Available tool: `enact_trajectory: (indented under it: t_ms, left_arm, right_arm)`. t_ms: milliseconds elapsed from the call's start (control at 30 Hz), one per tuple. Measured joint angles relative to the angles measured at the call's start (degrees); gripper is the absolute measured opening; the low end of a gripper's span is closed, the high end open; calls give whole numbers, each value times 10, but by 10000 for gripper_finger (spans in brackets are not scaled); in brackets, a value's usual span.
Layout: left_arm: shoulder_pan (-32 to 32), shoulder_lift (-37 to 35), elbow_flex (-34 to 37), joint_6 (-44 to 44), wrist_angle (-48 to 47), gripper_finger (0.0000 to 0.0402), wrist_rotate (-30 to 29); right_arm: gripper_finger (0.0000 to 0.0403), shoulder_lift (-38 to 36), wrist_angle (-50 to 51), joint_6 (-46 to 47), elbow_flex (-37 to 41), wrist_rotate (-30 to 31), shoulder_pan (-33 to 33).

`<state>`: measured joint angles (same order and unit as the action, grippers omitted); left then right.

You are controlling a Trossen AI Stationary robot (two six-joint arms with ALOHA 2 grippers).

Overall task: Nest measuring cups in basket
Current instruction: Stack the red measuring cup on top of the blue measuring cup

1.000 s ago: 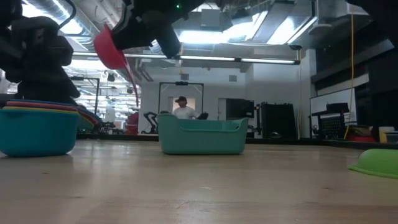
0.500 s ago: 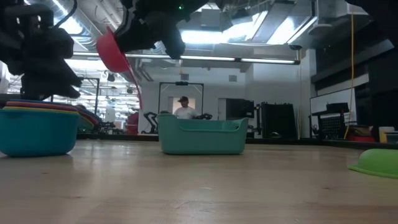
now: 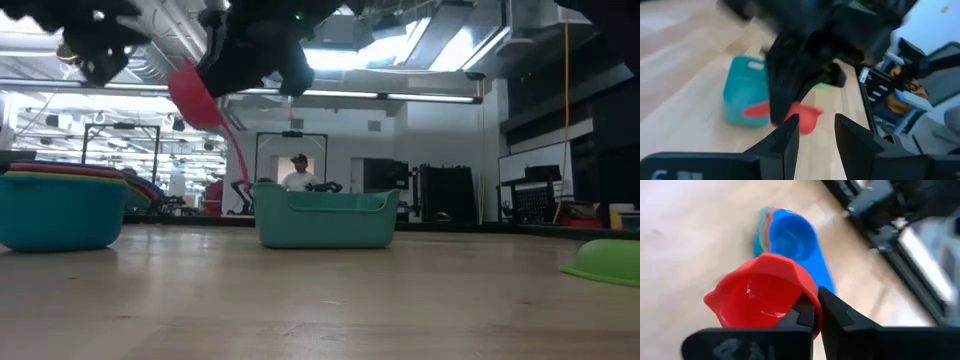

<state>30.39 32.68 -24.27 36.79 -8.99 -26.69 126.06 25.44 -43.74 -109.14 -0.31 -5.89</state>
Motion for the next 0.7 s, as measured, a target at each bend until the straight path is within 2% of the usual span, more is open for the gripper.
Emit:
enact_trajectory:
  t_ms: [300, 700]
  left_arm:
    - [0, 102, -84, -121, 7, 118, 39]
    - [0, 233, -179, -199, 10, 118, 112]
  right_arm:
    - [12, 0, 10, 92, 0, -174, 28]
    - [12, 0, 13, 122, 0, -270, 38]
